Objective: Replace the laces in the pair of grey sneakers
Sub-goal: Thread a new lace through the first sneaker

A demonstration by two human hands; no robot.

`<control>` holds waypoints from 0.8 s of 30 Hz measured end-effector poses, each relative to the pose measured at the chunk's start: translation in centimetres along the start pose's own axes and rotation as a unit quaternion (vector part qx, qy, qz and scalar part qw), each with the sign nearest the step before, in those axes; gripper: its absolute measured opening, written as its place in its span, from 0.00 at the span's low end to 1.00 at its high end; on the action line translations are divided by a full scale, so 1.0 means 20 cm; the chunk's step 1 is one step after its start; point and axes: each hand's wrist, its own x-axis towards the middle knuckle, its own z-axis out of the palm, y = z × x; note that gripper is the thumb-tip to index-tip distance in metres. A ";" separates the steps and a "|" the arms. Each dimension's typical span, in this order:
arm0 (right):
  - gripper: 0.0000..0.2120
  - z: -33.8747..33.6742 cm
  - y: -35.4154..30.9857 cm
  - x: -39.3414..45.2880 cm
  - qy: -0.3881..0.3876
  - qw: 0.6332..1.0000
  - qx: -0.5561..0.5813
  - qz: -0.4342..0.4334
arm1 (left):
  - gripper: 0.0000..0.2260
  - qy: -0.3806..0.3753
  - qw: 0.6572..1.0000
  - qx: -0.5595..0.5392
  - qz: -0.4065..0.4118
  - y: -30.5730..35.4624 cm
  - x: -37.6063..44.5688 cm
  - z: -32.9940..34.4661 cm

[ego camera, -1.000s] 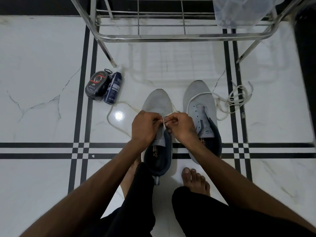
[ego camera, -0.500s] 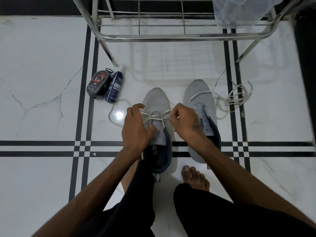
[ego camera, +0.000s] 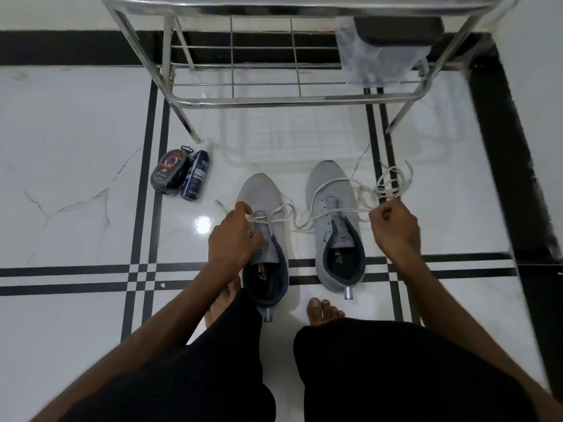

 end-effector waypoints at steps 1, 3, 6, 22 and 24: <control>0.04 0.02 -0.03 -0.02 -0.003 1.000 0.011 -0.009 | 0.17 0.001 1.000 0.005 0.011 0.00 0.00 0.00; 0.04 0.06 -0.08 -0.05 -0.009 0.999 0.038 -0.036 | 0.17 0.000 0.999 0.020 0.031 0.00 0.00 0.00; 0.04 0.12 -0.16 -0.10 -0.031 0.995 0.062 -0.073 | 0.15 -0.003 0.998 0.036 0.043 0.00 0.01 0.01; 0.25 0.62 -0.37 -0.20 -0.276 0.934 -0.028 -0.225 | 0.04 -0.030 0.988 0.057 0.143 -0.04 0.14 0.02; 0.22 0.64 -0.36 -0.18 -0.246 0.946 -0.025 -0.208 | 0.03 -0.013 0.993 0.013 0.119 -0.07 0.14 0.01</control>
